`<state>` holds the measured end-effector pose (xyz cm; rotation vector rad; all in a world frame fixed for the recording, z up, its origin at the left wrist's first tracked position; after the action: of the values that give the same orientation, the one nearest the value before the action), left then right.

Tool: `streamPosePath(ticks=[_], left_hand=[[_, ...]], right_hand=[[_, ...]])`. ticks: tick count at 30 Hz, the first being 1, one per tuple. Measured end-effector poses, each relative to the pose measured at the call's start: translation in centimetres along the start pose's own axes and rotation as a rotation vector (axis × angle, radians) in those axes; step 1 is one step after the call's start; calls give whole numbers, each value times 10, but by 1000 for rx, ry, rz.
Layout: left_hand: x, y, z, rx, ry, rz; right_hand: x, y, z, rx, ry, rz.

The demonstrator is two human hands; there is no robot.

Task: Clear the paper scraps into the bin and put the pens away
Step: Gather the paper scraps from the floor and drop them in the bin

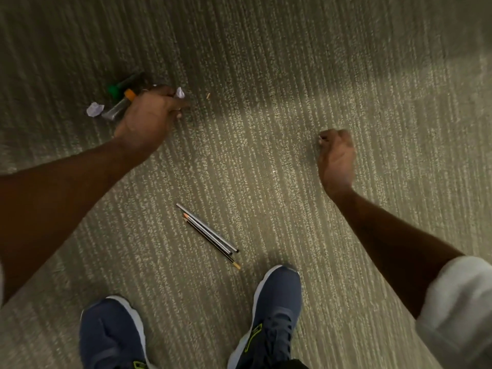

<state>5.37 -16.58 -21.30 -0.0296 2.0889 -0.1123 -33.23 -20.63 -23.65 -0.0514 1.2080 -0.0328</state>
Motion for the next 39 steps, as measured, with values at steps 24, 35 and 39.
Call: streamPosePath(ticks=[24,35,39], left_hand=[[-100,64,127,-849,224,-520],[-99,82,112,-711,243,-238],[-116,100,121,-812,289,-483]], right_hand=[[90,-32,237,-435,-143,200],[95,-29,236,-649,136,159],[103,-29,234,-613,131,199]])
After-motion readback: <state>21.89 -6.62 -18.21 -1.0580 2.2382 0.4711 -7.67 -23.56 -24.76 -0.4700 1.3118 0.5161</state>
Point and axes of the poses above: each hand's wrist, its own y-axis away from the middle knuckle, its own x-axis out of the palm, z = x × y, the point moved 4 cm from there along -y, towards the middle knuckle, and after that the axes turned 11 degrees about -z, right-handed, at the moved point
